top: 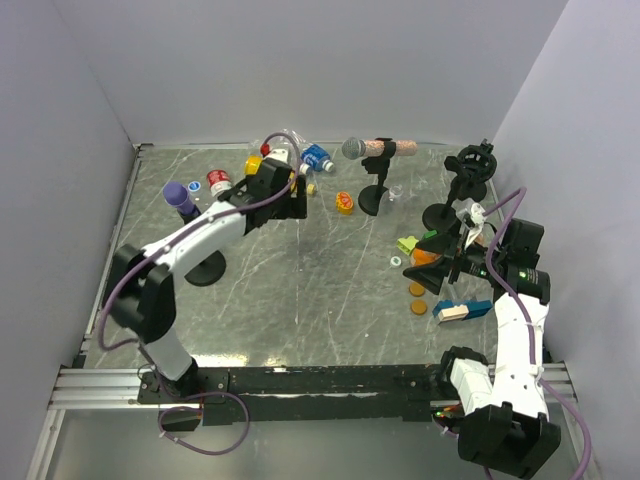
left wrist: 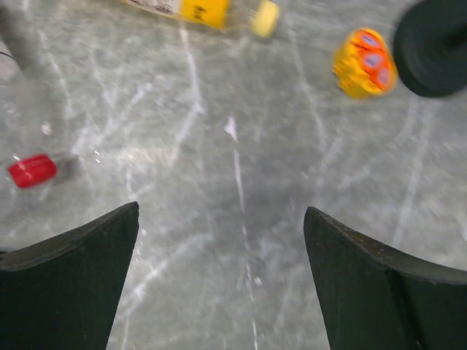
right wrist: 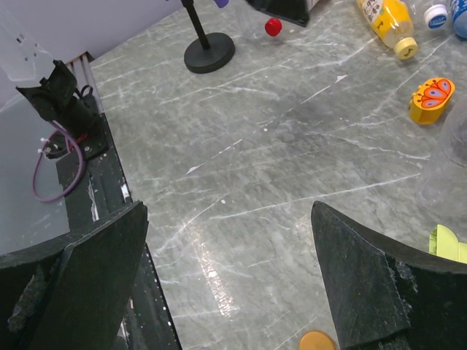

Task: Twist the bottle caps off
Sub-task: Pick up the plastic bottle from the corner of the board.

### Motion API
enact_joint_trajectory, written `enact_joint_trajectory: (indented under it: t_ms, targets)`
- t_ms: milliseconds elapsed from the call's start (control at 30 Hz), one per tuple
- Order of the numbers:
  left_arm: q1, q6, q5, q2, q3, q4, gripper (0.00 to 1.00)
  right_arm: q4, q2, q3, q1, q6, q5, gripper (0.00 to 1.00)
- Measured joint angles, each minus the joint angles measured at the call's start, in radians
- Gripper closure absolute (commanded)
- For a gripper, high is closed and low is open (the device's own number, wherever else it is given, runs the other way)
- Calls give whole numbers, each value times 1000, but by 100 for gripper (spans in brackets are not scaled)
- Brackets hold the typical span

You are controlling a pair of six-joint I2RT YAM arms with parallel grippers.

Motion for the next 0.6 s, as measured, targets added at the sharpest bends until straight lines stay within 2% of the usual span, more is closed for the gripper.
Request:
enact_joint_trajectory:
  t_ms: [333,500,600]
  targets:
    - [111,-45,-3,222,185,-45,2,23,0,0,0,23,0,1]
    - [127,-152,-21,359,411,-98,2,26,0,0,5,25,1,1]
    - [127,-167,-7,411,489,-95,2,27,1,0,7,25,2,1]
